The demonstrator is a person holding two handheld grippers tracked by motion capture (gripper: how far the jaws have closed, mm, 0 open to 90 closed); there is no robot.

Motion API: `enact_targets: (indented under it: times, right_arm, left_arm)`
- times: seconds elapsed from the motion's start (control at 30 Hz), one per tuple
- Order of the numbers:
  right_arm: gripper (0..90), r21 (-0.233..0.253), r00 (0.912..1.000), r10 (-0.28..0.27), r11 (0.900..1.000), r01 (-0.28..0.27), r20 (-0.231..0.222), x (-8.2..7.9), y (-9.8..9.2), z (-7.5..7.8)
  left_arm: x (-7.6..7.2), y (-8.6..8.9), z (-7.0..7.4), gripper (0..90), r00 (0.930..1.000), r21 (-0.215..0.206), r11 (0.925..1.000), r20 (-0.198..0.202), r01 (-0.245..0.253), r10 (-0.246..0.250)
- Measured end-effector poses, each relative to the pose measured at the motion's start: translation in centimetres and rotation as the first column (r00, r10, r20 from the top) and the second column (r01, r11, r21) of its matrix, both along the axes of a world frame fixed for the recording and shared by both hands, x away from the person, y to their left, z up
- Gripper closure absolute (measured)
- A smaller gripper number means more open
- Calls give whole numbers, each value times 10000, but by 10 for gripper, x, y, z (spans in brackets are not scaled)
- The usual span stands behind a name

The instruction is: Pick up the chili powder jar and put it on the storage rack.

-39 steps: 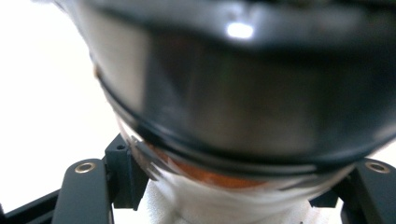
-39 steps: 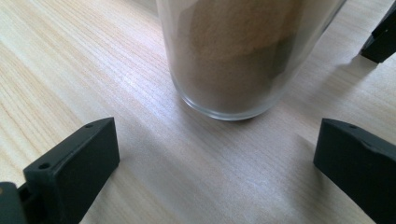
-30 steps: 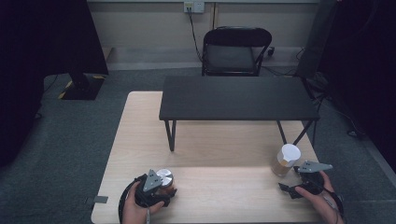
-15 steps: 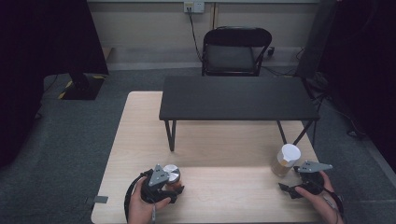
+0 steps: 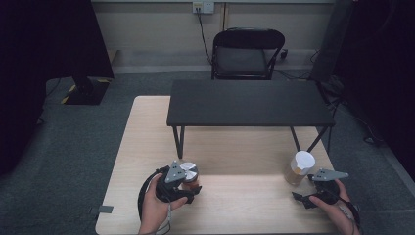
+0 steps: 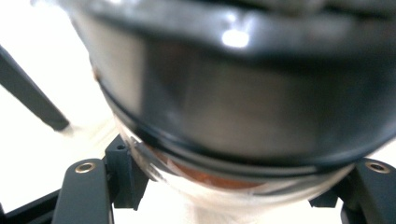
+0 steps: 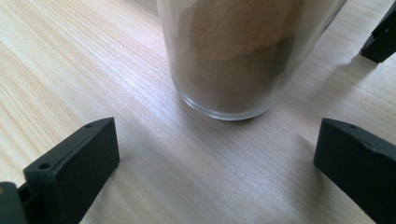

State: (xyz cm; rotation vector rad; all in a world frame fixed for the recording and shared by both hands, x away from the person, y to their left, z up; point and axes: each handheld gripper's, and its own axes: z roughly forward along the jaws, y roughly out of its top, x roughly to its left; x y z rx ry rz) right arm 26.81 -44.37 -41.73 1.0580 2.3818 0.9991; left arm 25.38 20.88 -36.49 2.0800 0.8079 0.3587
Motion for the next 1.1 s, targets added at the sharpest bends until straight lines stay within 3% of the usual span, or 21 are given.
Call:
enact_targets:
  times: [0.57,1.1]
  right_arm:
    - [0,3,10000,1,10000,-1,0,0,0,0]
    - [0,1,10000,0,10000,0,2,0,0,0]
  left_arm:
    - [25,-23,44,308,9979,18,9980,50,639,-639]
    - [44,-38,78,308,9961,-42,9962,147,872,-871]
